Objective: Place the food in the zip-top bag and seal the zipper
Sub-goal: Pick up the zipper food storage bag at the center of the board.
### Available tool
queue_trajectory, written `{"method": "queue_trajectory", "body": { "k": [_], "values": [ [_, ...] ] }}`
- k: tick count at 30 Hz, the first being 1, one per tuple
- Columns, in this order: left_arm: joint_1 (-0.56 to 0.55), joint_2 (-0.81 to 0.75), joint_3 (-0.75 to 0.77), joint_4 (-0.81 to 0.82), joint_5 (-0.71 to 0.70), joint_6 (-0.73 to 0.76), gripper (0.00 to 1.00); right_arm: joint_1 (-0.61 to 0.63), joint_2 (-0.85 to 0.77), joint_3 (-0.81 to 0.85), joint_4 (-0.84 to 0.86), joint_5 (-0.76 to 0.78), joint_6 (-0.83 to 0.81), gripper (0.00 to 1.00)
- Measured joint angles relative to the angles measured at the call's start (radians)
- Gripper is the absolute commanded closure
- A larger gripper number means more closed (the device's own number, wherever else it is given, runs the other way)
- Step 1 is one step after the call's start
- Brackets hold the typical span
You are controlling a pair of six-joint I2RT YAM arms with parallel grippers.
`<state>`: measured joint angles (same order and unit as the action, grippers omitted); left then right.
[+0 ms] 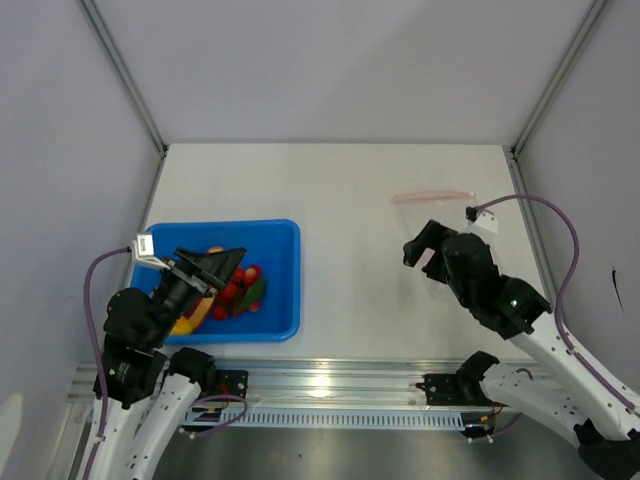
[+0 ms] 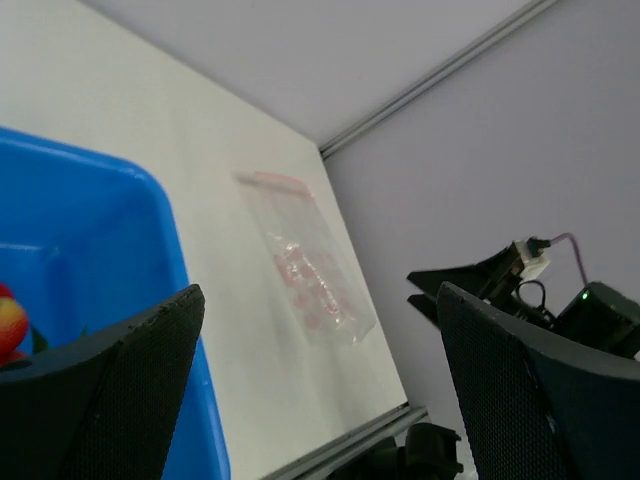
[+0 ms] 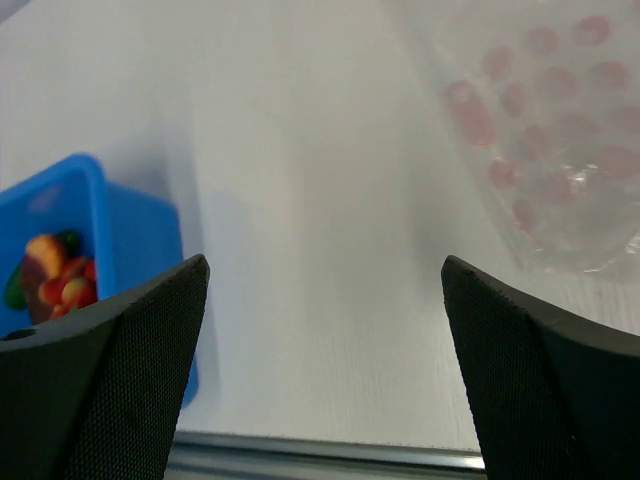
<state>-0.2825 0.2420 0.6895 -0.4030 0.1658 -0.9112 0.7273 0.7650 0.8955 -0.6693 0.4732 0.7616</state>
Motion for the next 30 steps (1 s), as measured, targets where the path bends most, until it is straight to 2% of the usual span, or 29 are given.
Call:
{"method": "queue_trajectory", "body": {
  "k": [5, 9, 12, 20, 27, 30],
  "values": [
    [0.000, 0.008, 0.033, -0.124, -0.009, 0.044, 0.00, -0.188, 0.178, 0.124, -0.046, 0.006, 0.007, 0.01],
    [0.000, 0.009, 0.033, -0.161, -0.003, 0.070, 0.03, -0.373, 0.313, 0.167, 0.007, -0.114, -0.042, 0.01],
    [0.000, 0.013, 0.035, -0.161, 0.033, 0.095, 0.04, -0.475, 0.462, 0.268, 0.002, -0.151, -0.085, 0.01],
    [0.000, 0.070, 0.040, -0.138, 0.121, 0.108, 0.03, -0.513, 0.918, 0.675, -0.031, -0.123, -0.208, 0.01],
    [0.000, 0.142, 0.040, -0.134, 0.158, 0.109, 0.03, -0.587, 1.267, 0.946, -0.097, -0.231, -0.181, 0.03],
    [0.000, 0.144, 0.035, -0.114, 0.176, 0.108, 0.03, -0.624, 1.387, 1.055, -0.157, -0.228, -0.151, 0.05]
  ]
}}
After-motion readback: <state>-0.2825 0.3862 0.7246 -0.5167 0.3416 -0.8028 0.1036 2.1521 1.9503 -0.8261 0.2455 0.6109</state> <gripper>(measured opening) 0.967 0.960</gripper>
